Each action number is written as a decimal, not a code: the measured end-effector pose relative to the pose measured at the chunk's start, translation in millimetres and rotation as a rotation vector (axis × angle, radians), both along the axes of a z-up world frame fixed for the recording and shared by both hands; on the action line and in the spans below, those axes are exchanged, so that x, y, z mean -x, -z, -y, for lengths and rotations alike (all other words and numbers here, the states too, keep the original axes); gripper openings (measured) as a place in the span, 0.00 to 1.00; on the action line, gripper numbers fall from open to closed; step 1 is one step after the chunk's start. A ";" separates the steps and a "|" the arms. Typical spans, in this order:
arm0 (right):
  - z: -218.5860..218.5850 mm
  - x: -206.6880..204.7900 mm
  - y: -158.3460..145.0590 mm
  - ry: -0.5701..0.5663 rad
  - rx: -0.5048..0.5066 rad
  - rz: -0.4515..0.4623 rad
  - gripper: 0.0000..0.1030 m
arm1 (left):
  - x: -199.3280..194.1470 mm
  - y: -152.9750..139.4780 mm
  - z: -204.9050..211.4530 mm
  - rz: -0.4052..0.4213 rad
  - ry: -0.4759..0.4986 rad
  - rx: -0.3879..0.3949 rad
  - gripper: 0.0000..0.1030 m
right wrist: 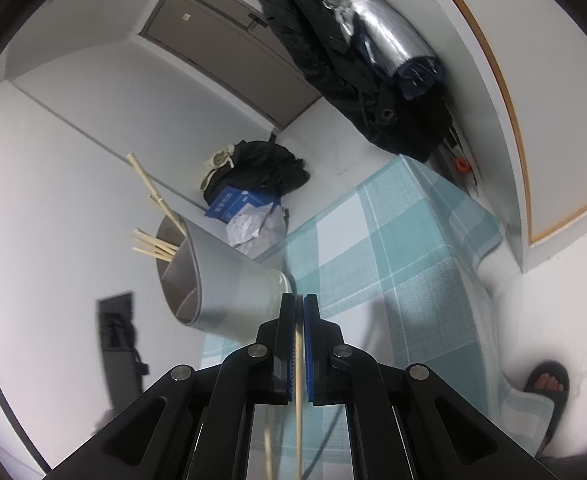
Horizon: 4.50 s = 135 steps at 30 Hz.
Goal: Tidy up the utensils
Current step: 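Carry both chopsticks over the utensil holder and lower them into it, then open both grippers above the utensil holder to release the chopsticks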
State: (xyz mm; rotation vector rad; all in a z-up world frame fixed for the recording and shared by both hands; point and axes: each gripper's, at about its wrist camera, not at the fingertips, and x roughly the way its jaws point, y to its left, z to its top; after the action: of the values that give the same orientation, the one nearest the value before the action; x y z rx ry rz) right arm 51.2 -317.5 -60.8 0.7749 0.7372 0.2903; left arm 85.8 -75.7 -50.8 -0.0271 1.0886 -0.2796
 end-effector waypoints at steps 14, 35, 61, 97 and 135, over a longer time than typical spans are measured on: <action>-32.4 34.1 -46.0 0.003 0.215 0.258 0.03 | 45.5 -71.6 -17.7 0.274 0.038 0.098 0.01; -98.1 59.2 -81.5 -0.054 0.441 0.372 0.03 | 58.4 -76.7 -45.5 0.307 0.050 0.123 0.01; -149.3 41.9 -142.7 -0.134 0.395 0.429 0.03 | 29.5 -144.8 -88.6 0.335 0.020 0.244 0.01; -132.7 -119.3 -200.8 -0.020 0.476 0.491 0.03 | -97.0 -166.7 -87.1 0.452 -0.002 0.191 0.01; -153.8 -115.9 -108.3 -0.256 0.438 0.279 0.21 | -77.5 -98.7 -83.4 0.250 0.092 0.219 0.03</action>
State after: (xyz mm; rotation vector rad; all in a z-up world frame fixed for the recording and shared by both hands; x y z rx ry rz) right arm 167.1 -163.7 47.6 0.2174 0.6045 0.4403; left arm 163.3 7.8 47.9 -0.1347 0.8086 -0.4715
